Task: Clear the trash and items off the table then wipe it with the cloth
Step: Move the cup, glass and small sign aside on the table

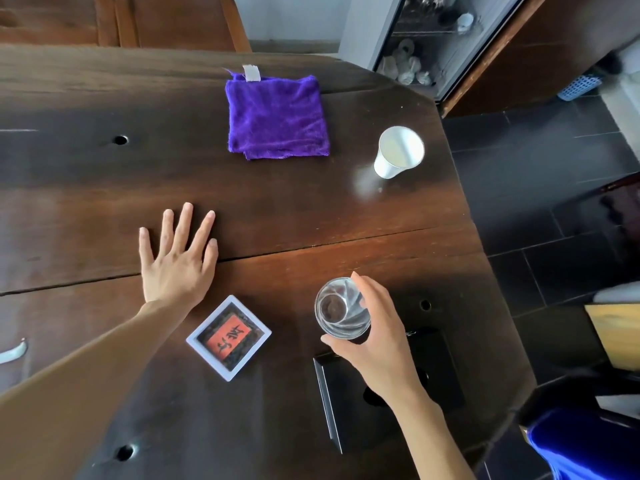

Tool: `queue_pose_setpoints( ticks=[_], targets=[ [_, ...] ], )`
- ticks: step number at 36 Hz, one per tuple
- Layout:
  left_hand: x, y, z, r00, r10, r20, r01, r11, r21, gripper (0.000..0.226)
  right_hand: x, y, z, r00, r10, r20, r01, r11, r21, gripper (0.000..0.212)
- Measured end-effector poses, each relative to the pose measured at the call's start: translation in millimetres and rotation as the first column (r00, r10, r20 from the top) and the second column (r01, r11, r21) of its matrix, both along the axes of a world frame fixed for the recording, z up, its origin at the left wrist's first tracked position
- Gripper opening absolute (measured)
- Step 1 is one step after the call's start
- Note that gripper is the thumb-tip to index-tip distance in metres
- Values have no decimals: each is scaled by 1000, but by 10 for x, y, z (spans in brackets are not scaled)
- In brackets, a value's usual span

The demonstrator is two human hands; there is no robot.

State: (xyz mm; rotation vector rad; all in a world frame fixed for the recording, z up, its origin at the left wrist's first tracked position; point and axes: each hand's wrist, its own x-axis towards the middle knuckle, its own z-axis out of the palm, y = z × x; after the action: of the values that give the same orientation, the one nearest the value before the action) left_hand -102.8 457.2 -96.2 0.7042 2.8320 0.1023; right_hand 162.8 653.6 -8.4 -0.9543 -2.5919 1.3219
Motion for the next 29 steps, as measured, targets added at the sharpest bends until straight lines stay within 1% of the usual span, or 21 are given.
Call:
queue_pose_setpoints(
  ticks=[7, 13, 16, 19, 24, 29],
  targets=[
    [-5, 1, 2, 1000, 3, 16, -3, 1000, -9, 58, 103, 252, 126, 997, -73, -12, 74, 997, 17, 95],
    [-12, 13, 5, 1000, 5, 24, -4, 1000, -24, 59, 288, 567, 256, 976, -218, 1, 218, 976, 4, 98],
    [-10, 11, 8, 1000, 5, 25, -4, 1000, -23, 59, 400, 723, 278, 956, -295, 0, 295, 955, -29, 96],
    [-7, 5, 0, 1000, 11, 20, -11, 1000, -25, 59, 514, 858, 294, 934, -358, 1, 358, 934, -23, 93],
    [-10, 6, -3, 1000, 4, 23, -3, 1000, -23, 57, 675, 977, 306, 922, -385, 33, 384, 923, 40, 91],
    [-9, -2, -16, 1000, 8, 25, -8, 1000, -23, 57, 763, 990, 287, 921, -387, 51, 386, 922, 20, 94]
  ],
)
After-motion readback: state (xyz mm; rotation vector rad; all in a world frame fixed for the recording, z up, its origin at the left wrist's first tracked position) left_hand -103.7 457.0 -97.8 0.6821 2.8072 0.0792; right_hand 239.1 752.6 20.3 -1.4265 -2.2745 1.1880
